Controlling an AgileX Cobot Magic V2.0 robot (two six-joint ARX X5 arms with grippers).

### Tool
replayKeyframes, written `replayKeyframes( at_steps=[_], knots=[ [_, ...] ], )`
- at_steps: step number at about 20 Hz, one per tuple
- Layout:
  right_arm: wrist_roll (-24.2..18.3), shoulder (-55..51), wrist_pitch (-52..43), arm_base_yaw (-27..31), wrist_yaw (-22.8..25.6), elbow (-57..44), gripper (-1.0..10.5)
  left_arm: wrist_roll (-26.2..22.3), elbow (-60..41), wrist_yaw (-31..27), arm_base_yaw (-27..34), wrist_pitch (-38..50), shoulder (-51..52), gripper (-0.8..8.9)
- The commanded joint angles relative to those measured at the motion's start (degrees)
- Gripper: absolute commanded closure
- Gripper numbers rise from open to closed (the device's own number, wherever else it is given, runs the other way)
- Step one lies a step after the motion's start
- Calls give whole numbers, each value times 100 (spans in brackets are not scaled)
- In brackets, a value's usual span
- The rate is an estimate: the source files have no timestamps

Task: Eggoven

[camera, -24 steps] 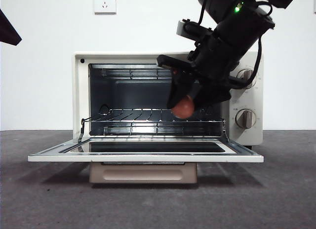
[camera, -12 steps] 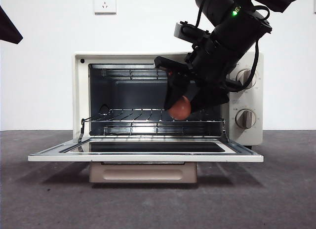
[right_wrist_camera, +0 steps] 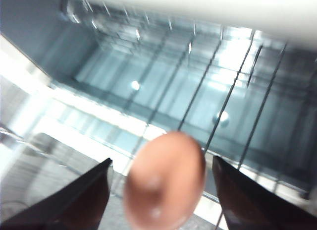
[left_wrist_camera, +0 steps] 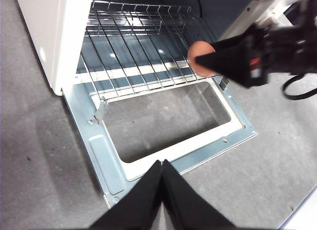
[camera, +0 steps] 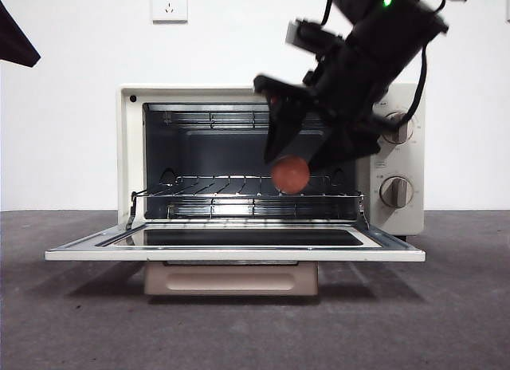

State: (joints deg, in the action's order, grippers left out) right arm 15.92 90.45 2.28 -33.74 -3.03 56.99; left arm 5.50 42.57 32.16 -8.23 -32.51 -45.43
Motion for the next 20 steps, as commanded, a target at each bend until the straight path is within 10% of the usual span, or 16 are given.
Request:
replayKeyframes(
  at_steps=[1, 20],
  knots=[
    [55, -184, 90, -59, -2, 116, 627, 9, 20, 39, 2, 83, -87, 807],
    [-151, -4638, 3274, -332, 356, 118, 627, 588, -505, -214, 87, 3134, -3901, 807]
  ],
)
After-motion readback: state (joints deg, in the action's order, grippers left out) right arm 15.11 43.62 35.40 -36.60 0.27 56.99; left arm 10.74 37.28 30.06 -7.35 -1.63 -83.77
